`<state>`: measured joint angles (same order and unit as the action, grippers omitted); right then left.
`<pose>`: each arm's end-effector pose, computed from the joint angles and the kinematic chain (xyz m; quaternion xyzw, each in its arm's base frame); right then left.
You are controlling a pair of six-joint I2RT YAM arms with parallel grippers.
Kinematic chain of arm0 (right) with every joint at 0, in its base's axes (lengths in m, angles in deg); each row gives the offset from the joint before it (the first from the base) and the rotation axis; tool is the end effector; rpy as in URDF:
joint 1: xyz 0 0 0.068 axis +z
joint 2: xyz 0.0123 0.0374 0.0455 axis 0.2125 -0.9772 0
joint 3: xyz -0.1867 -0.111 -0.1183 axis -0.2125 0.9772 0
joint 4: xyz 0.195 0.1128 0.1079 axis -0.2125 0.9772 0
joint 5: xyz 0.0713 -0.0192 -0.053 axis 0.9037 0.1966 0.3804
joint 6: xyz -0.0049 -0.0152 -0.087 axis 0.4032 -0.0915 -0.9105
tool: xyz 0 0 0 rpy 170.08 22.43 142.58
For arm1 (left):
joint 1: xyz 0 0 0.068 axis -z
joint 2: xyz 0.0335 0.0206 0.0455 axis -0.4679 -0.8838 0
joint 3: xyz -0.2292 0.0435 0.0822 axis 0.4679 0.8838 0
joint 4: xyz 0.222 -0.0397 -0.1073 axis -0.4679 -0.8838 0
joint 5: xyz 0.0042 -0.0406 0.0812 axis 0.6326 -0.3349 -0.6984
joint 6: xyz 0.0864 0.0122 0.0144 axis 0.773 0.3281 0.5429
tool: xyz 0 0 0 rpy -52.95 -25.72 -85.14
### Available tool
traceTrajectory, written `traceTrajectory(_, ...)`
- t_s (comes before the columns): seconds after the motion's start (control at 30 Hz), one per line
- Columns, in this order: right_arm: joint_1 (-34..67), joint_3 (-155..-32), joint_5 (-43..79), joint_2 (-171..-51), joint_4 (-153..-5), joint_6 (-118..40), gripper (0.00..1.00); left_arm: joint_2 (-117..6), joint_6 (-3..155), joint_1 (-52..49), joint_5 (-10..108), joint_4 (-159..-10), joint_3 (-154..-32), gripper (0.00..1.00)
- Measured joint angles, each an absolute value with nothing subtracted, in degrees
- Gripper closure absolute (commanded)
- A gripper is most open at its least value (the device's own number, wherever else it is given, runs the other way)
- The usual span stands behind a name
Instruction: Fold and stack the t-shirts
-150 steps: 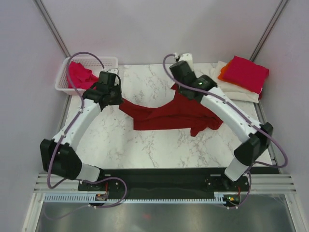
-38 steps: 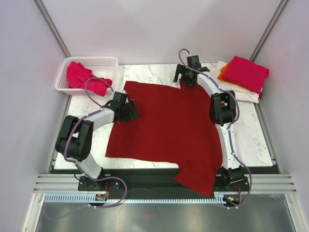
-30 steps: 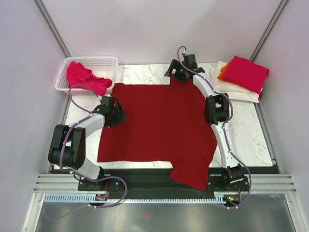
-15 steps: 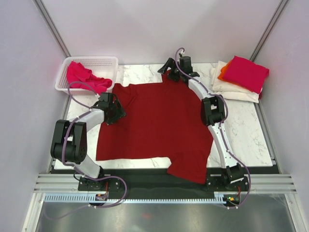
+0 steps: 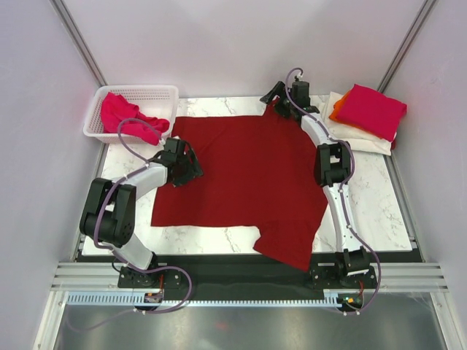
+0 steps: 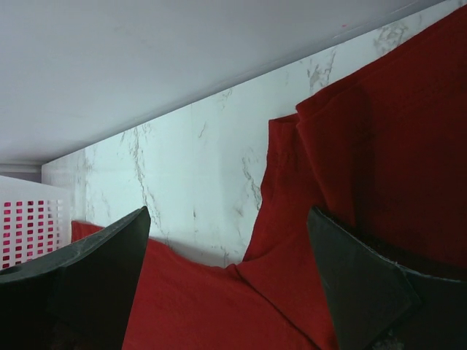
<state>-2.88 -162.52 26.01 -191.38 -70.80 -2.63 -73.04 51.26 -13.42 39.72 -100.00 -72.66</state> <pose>0.6082 0.1224 0.1149 0.1725 0.8239 0.3382 0.4208 0.3254 -0.0828 0.1175 -0.1813 0.9354 -0.1225 0.2777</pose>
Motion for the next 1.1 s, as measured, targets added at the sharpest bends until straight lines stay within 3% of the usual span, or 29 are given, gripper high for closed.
traceTrajectory(0.2, -3.2, -162.5, 28.3, -191.4, -71.6, -2.9, 0.02, -69.2, 51.2, -12.3, 39.6, -102.2, -72.6, 0.19)
traceTrajectory(0.33, -3.0, -160.2, 30.1, -189.8, -71.6, -3.3, 0.02, -57.8, 51.9, -12.3, 37.3, -107.4, -72.7, 0.17)
traceTrajectory(0.5, -2.6, -149.7, 31.0, -179.2, -68.7, -4.6, 0.02, -43.3, 52.5, -13.0, 34.2, -114.0, -71.7, 0.15)
traceTrajectory(0.67, -0.2, -130.7, 24.7, -157.2, -63.5, -10.3, 0.02, -35.4, 52.5, -20.5, 34.7, -119.9, -64.8, 0.15)
traceTrajectory(0.9, 12.2, -93.9, 16.5, -119.2, -65.8, -14.8, 0.02, -37.7, 52.5, -26.0, 34.8, -123.8, -61.8, 0.15)
traceTrajectory(1.1, 12.3, -72.4, 14.6, -109.7, -63.9, -15.6, 0.02, -38.0, 52.5, -27.2, 34.8, -125.1, -53.6, 0.15)
